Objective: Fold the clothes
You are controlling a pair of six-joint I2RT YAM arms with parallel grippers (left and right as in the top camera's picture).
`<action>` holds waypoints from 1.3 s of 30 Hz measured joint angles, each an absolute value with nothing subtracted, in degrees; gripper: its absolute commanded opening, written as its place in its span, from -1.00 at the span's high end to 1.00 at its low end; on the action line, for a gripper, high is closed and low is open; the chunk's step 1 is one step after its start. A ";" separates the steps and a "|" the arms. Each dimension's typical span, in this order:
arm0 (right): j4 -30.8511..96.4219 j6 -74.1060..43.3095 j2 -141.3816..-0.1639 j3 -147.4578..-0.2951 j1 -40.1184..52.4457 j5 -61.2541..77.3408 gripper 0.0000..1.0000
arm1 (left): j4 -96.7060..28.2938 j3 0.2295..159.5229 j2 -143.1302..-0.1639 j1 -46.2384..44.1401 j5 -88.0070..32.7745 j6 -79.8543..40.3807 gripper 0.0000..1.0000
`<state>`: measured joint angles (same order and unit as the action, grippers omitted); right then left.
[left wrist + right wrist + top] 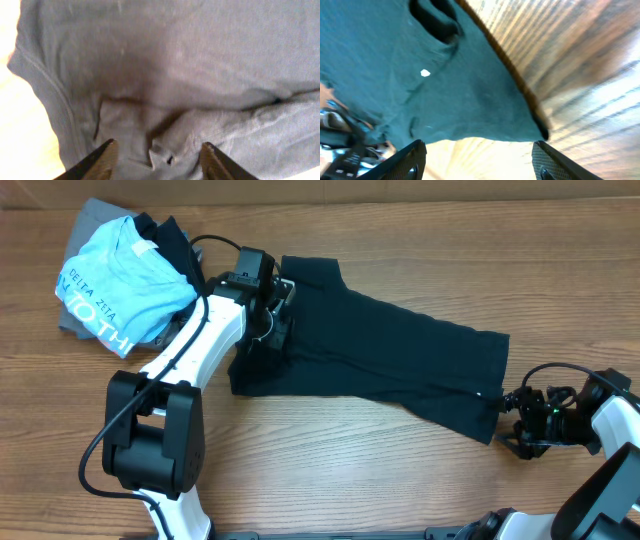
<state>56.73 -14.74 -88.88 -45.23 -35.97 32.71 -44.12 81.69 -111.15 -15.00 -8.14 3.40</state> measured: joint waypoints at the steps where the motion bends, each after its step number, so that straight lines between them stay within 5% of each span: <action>1: 56.75 -14.26 -88.88 -45.23 -35.97 32.38 -0.41 | -43.38 81.69 -111.42 -15.00 -8.43 3.42 0.29; 3: 56.82 -13.45 -88.88 -45.23 -35.97 31.83 -0.41 | -41.89 81.69 -112.60 -15.00 -9.69 3.81 0.87; 4: 56.82 -13.28 -88.88 -45.23 -35.97 31.59 -0.41 | -41.50 81.69 -113.10 -15.00 -10.15 3.70 0.92; 20: 52.58 -12.12 -88.88 -42.28 -34.00 28.10 -0.07 | -34.06 91.74 -115.94 -13.08 -12.47 1.34 0.92; 26: 46.46 -15.05 -88.09 -39.11 -32.47 26.59 -0.05 | -41.19 91.83 -115.94 -13.08 -14.09 0.93 0.00; 39: 45.91 -16.69 -88.01 -39.03 -32.47 26.55 -0.07 | -44.93 83.83 -115.94 -13.15 -15.05 2.92 -0.01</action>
